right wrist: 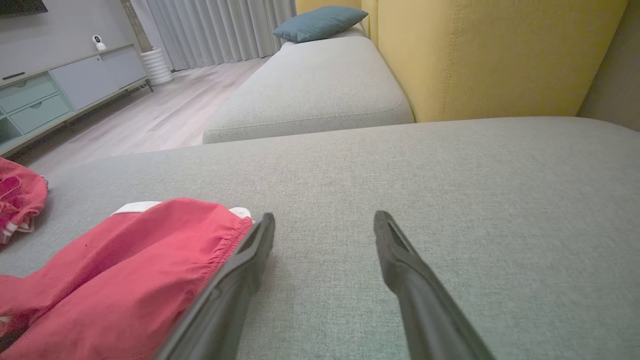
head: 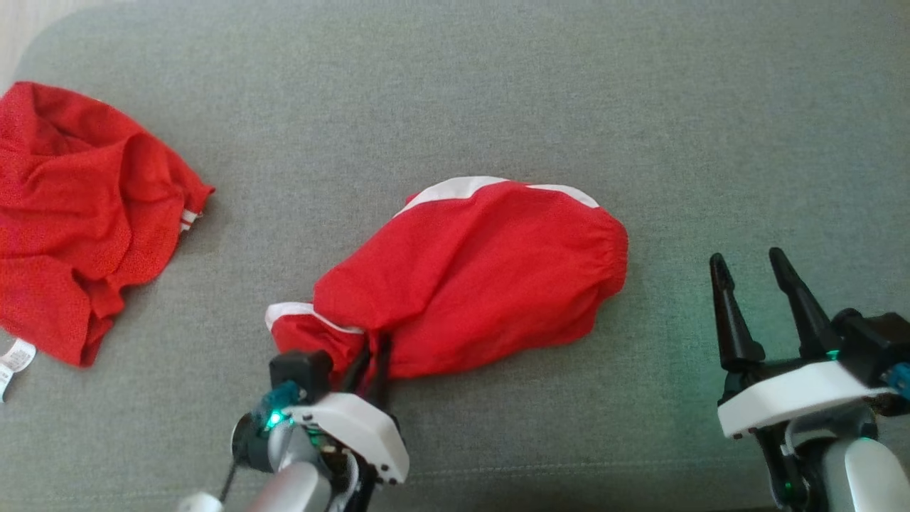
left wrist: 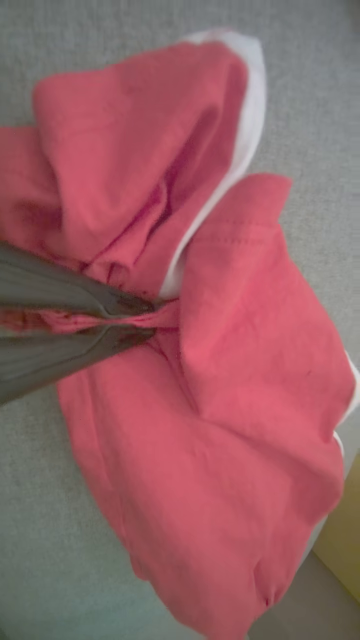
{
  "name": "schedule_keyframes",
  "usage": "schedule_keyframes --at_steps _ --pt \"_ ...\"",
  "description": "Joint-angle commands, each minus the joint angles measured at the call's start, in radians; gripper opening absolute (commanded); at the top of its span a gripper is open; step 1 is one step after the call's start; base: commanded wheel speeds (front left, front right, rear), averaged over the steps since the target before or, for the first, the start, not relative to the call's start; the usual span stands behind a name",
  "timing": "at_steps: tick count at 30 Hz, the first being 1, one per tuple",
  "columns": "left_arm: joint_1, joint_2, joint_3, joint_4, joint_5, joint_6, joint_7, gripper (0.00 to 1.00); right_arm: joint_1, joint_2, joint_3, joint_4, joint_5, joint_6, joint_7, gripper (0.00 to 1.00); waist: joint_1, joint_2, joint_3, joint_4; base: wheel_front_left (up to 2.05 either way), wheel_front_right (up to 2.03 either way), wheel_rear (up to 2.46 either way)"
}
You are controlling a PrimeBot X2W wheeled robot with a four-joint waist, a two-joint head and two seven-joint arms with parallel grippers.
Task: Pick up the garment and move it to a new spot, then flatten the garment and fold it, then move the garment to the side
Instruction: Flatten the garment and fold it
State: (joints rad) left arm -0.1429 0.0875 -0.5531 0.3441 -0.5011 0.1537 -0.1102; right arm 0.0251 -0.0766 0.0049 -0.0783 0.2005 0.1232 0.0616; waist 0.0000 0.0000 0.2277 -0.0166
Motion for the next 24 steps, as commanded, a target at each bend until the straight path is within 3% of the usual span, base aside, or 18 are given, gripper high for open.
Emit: schedule_keyframes --at_steps 1,6,13,24 --pt "0.0 0.004 0.015 -0.033 0.027 0.014 -0.036 1.0 -0.009 -0.012 0.015 -0.041 -0.009 0.008 0.002 1.0 0.0 0.0 -0.011 0.002 0.0 0.0 0.0" --pt "-0.015 0.036 0.016 -0.105 0.118 0.064 -0.122 1.0 -0.002 -0.014 0.012 -0.063 -0.021 0.008 0.015 1.0 0.0 0.0 -0.042 0.009 0.0 0.0 0.0" --pt "-0.013 0.079 0.071 -0.232 0.166 0.105 -0.147 1.0 0.007 -0.017 0.004 -0.088 -0.033 0.008 0.029 1.0 0.0 0.0 -0.075 0.021 0.0 0.0 0.0" --pt "0.017 0.161 0.153 -0.288 0.168 0.119 -0.15 1.0 0.032 -0.018 -0.002 -0.105 -0.038 0.008 0.046 1.0 0.0 0.0 -0.11 0.022 0.0 0.0 0.0"
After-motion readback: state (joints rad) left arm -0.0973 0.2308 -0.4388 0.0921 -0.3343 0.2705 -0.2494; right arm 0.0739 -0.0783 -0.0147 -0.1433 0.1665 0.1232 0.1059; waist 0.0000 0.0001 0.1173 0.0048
